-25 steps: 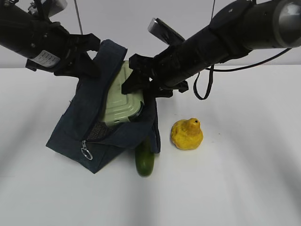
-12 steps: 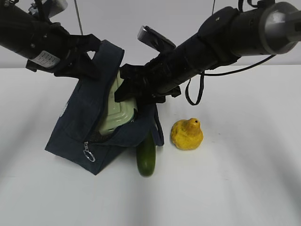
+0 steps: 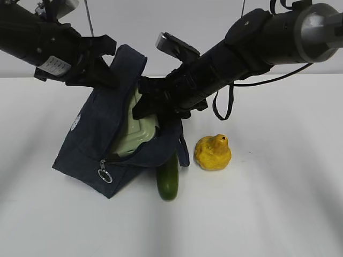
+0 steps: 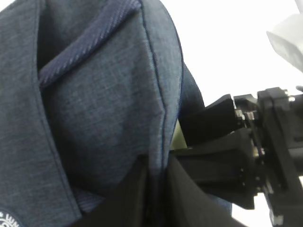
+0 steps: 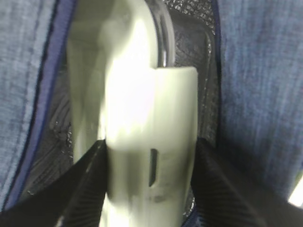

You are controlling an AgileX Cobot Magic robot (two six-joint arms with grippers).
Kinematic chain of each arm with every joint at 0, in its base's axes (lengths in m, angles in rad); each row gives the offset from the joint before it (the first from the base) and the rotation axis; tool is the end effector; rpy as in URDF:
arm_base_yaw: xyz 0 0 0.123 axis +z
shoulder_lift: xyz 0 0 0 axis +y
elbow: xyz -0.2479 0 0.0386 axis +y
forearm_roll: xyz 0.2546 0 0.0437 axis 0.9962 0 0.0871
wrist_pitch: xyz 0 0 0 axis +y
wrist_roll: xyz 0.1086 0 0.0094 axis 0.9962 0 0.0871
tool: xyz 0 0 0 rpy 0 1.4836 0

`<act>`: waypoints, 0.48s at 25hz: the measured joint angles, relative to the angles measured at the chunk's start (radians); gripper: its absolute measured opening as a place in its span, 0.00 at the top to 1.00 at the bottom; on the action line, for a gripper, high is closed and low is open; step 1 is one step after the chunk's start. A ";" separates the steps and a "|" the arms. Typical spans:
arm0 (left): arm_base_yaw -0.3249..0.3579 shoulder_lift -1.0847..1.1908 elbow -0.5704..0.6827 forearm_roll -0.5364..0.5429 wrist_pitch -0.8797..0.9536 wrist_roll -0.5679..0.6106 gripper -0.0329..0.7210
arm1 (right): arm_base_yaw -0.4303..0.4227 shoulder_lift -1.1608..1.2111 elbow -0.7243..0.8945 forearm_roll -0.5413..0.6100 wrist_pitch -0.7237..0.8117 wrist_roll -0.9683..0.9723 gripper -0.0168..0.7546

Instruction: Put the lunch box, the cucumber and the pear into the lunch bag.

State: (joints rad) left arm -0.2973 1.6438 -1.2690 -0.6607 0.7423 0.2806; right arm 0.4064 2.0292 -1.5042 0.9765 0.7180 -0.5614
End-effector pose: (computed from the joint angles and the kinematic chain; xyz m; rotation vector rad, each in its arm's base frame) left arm 0.3405 -0.1517 0.2363 0.2589 2.5117 -0.7547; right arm 0.3841 0.2301 0.1673 -0.4235 2.4914 0.9995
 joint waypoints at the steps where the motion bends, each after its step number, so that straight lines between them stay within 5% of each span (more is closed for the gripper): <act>1: 0.000 0.000 0.000 -0.003 0.001 0.002 0.94 | 0.000 0.000 0.000 -0.014 0.000 0.003 0.44; 12: 0.000 0.000 0.000 -0.009 0.003 0.003 0.94 | 0.004 0.000 -0.006 -0.068 0.002 0.017 0.42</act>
State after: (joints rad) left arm -0.2973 1.6438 -1.2690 -0.6694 0.7456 0.2839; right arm 0.4101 2.0292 -1.5100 0.9083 0.7198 -0.5441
